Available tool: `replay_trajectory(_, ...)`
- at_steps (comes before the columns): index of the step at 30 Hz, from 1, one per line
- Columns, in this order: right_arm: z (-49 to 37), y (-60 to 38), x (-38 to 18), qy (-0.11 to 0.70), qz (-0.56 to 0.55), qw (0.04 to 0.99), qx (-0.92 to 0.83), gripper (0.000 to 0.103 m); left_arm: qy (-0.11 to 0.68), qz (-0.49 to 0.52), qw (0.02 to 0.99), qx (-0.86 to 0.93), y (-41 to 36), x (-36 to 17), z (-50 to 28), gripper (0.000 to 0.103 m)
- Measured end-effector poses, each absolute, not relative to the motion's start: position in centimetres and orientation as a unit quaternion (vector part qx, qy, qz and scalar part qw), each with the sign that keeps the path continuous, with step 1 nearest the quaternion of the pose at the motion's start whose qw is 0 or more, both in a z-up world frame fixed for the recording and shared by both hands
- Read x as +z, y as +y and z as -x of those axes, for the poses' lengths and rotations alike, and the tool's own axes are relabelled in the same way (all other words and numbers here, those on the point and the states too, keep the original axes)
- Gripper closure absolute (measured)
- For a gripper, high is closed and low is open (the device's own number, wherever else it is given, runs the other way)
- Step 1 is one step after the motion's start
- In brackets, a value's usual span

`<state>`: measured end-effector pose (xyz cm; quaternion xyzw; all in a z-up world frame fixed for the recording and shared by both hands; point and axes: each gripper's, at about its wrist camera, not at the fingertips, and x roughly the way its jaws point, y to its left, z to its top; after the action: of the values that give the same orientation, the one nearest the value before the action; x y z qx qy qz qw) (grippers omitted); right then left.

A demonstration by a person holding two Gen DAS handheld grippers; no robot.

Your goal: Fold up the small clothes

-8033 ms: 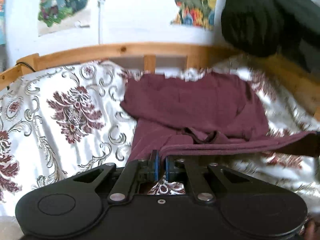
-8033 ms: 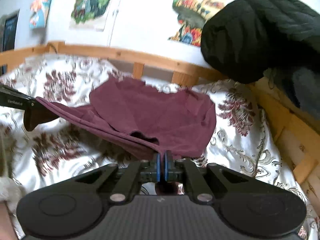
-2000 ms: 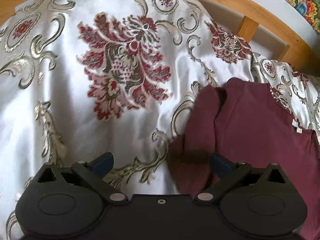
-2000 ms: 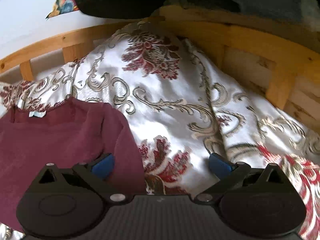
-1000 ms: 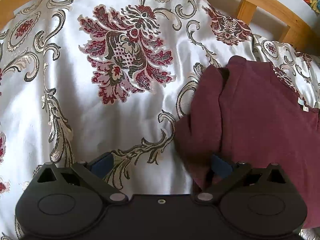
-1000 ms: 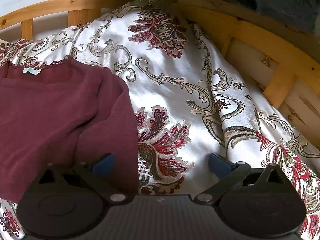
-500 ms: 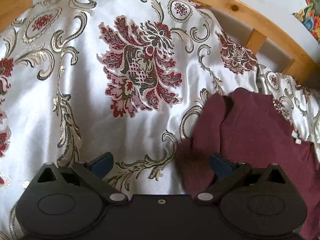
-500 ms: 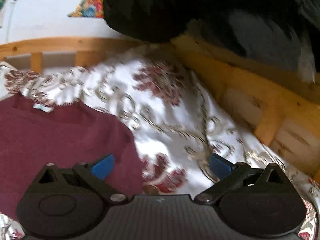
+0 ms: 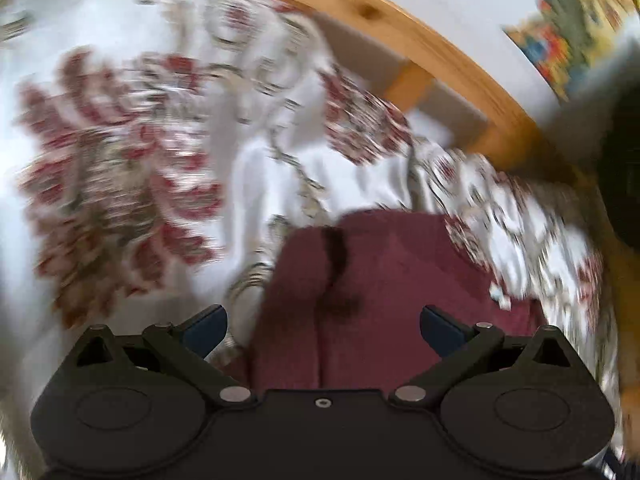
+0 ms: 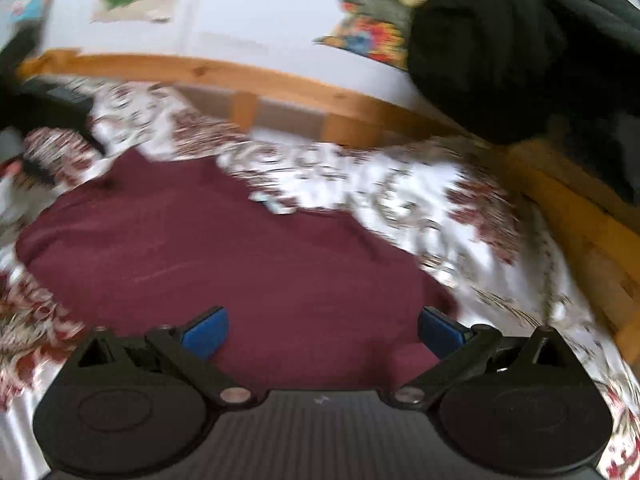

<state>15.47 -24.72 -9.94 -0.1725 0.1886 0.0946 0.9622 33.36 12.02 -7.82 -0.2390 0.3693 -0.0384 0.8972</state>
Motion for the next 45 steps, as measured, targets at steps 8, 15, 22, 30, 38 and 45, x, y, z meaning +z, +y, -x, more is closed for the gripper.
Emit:
replay_trajectory(8,-15.5,-22.5,-11.1,0.183,0.207,0.954,0.12,0.0,0.406,0.286,0.86,-0.116,13.4,-10.4,-36.3,0.001)
replay_trajectory(15,-17.0,-22.8,-12.1,0.21,0.19,0.952,0.119,0.0,0.451,0.357,0.803,-0.16,14.4,-12.1,-36.5,0.001)
replay_trajectory(22,-17.2,-22.7,-12.5,0.22,0.199,0.948,0.117,0.0,0.478,0.344,0.795,-0.15,13.8,-11.9,-34.8,0.001)
replay_trajectory(30,-16.9,-22.8,-12.4,0.225,0.207,0.946,0.111,0.0,0.502,0.272,0.812,-0.118,11.9,-11.7,-32.9,0.001)
replay_trajectory(38,-17.3,-23.5,-12.8,0.25,0.186,0.943,0.114,0.0,0.506,0.261,0.815,-0.106,11.4,-11.9,-32.3,0.001)
replay_trajectory(45,-17.6,-23.9,-13.0,0.264,0.166,0.943,0.116,0.0,0.501,0.281,0.812,-0.101,11.8,-12.0,-31.9,0.001)
